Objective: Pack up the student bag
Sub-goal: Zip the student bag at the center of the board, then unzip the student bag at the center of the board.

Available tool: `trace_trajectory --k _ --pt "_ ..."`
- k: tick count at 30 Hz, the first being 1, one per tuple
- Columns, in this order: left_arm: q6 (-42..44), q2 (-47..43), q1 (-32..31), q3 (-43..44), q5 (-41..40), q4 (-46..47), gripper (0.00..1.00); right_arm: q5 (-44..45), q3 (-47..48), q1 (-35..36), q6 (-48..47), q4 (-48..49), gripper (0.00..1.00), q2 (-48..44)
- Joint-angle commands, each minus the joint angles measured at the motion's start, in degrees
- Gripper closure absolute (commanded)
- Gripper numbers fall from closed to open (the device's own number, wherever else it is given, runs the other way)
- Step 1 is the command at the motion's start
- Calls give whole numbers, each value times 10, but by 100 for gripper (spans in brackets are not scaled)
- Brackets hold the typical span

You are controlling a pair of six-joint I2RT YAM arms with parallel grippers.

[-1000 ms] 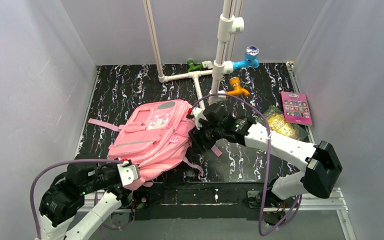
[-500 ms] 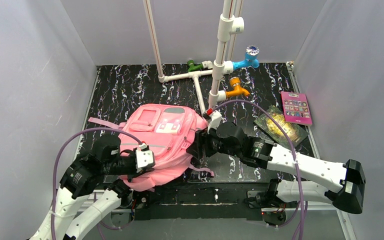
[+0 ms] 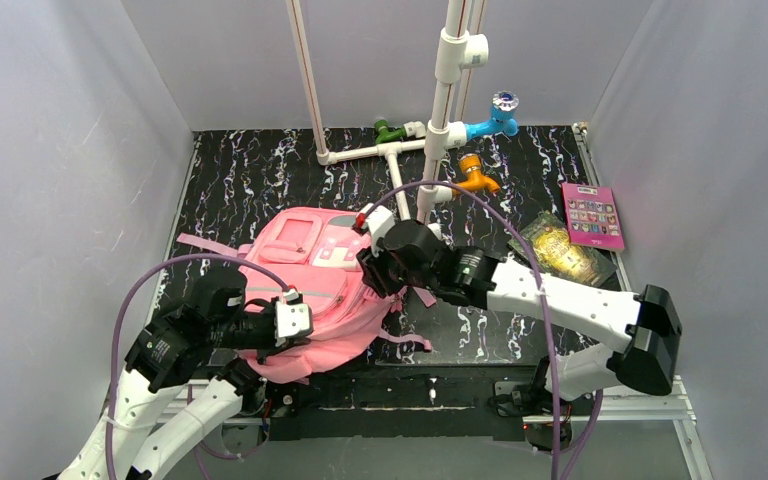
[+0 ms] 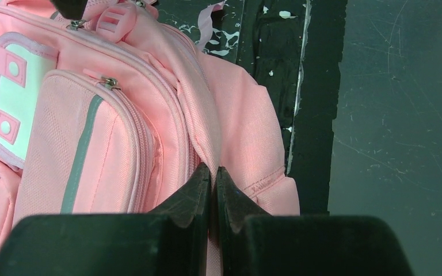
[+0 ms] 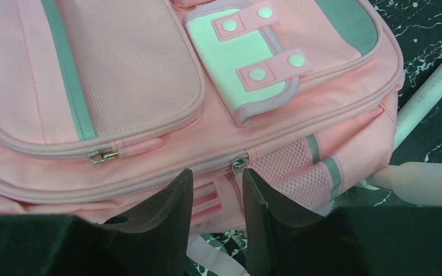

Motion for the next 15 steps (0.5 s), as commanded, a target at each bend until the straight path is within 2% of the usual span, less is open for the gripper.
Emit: trace_trajectory --k 1,15 --pt "10 -6 -2 -7 -4 -29 100 -5 59 1 -103 -47 57 39" --pt "12 -12 -7 -9 -19 -39 100 -84 50 -40 -138 -58 50 99"
